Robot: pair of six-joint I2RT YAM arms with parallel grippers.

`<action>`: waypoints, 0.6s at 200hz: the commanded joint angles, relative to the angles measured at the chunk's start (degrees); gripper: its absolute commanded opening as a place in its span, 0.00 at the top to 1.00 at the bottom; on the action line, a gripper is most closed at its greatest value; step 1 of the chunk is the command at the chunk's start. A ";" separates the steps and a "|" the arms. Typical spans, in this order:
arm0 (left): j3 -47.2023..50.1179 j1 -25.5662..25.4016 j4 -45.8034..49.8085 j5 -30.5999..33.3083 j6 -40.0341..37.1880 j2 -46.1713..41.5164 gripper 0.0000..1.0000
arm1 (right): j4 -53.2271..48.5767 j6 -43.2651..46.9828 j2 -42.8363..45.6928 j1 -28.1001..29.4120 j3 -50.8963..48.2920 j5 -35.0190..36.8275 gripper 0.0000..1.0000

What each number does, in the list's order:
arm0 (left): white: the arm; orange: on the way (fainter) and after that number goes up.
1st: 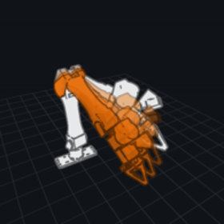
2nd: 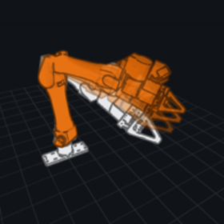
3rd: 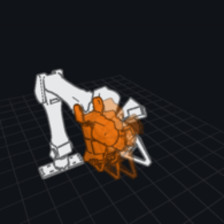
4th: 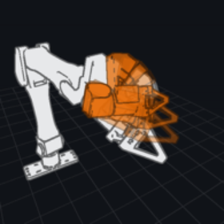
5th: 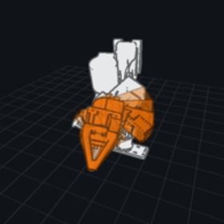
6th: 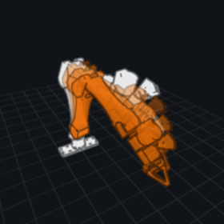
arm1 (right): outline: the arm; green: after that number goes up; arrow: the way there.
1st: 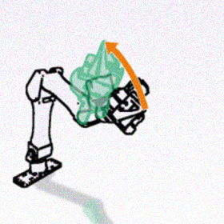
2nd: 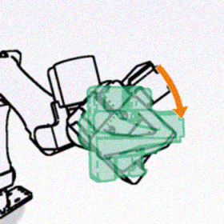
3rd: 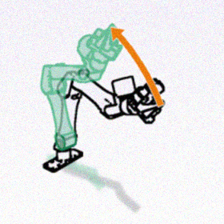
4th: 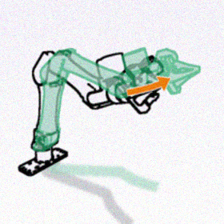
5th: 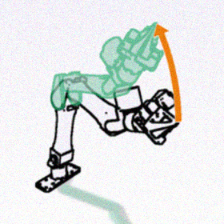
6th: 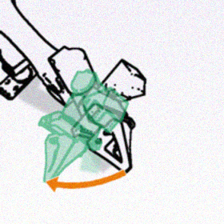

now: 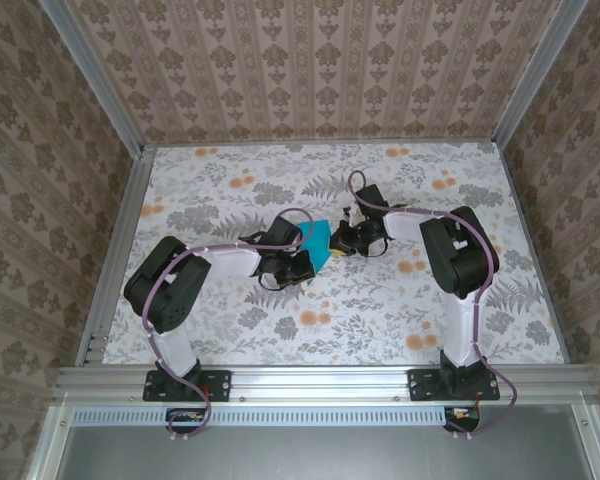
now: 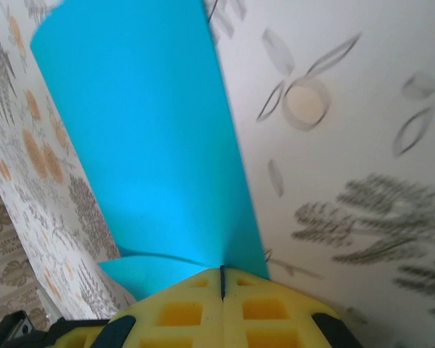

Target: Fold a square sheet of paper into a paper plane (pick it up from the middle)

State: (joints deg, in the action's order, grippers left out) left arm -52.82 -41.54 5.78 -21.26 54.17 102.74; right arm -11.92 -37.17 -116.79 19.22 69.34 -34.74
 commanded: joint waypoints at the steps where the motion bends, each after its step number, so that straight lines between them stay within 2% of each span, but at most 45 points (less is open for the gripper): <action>1: 1.47 -0.16 9.48 1.31 -1.87 1.94 0.93 | -1.10 1.76 -2.32 -1.97 2.15 5.32 0.95; 40: 0.97 -0.21 9.27 0.87 -2.56 1.37 0.93 | -0.38 0.81 0.31 -1.87 2.87 4.04 0.93; 80: -0.20 -0.48 9.51 0.87 -3.18 1.48 0.93 | 2.81 0.36 8.02 -0.97 -1.59 3.39 0.92; 120: -0.68 -0.54 9.81 0.99 -3.56 1.53 0.93 | 2.31 0.53 9.36 3.09 -3.57 1.82 0.92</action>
State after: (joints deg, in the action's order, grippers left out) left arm -53.84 -41.60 8.62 -21.63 52.40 102.74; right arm -9.85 -36.80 -108.29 19.49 67.24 -31.75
